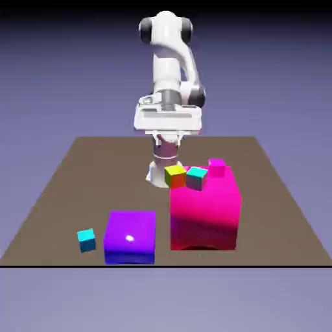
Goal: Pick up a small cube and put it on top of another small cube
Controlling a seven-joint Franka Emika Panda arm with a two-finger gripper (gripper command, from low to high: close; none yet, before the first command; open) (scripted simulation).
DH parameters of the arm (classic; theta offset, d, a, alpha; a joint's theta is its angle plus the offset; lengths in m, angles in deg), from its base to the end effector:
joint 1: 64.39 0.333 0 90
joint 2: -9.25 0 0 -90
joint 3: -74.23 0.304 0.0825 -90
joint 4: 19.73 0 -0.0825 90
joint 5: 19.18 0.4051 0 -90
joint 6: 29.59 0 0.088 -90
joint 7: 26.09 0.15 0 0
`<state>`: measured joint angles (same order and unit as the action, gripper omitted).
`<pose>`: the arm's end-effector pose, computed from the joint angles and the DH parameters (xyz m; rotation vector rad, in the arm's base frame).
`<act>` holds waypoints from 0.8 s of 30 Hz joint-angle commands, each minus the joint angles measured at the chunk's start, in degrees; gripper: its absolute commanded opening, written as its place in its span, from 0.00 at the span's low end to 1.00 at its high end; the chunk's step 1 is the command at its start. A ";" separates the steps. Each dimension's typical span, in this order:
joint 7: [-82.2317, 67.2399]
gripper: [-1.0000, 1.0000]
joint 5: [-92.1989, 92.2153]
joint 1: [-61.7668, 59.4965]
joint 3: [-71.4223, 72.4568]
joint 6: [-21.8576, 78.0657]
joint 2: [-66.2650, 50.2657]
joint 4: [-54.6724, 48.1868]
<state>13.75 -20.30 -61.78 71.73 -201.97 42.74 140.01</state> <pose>0.4457 0.0033 0.4183 -2.5058 0.8838 -1.0554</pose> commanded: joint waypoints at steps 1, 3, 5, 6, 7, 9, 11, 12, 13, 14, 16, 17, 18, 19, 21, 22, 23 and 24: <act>-2.17 0.50 -0.93 1.59 -2.08 1.35 0.69 -1.05; -6.51 0.50 -2.78 4.76 -6.23 4.04 2.06 -3.15; -10.85 0.50 -4.64 7.94 -10.39 6.74 3.43 -5.24; -13.01 0.50 -5.56 9.52 -12.46 8.09 4.11 -6.29; -15.18 0.50 -6.49 11.11 -14.54 9.44 4.80 -7.34; -19.52 0.50 -8.34 14.28 -18.69 12.13 6.17 -9.44; -23.86 0.50 -10.20 17.45 -22.84 14.83 7.54 -11.54; -26.02 0.50 -11.13 19.04 -24.92 16.17 8.22 -12.58; -28.19 0.50 -12.05 20.63 -27.00 17.52 8.91 -13.63; -30.36 0.50 -12.98 22.21 -29.07 18.87 9.59 -14.68; -34.70 0.50 -14.83 25.39 -33.23 21.56 10.97 -16.78; -36.87 0.50 -15.76 26.97 -35.30 22.91 11.65 -17.83; -39.04 0.50 -16.69 28.56 -37.38 24.26 12.34 -18.88; -41.20 0.50 -17.61 30.15 -39.46 25.61 13.02 -19.92; -45.54 0.50 -19.47 33.32 -43.61 28.30 14.39 -22.02; -47.71 0.50 -20.40 34.91 -45.69 29.65 15.08 -23.07; -49.88 0.50 -21.32 36.49 -47.76 31.00 15.76 -24.12; -52.05 0.50 -22.25 38.08 -49.84 32.34 16.45 -25.17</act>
<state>-38.29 -42.55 -23.71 21.89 -169.62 59.18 114.84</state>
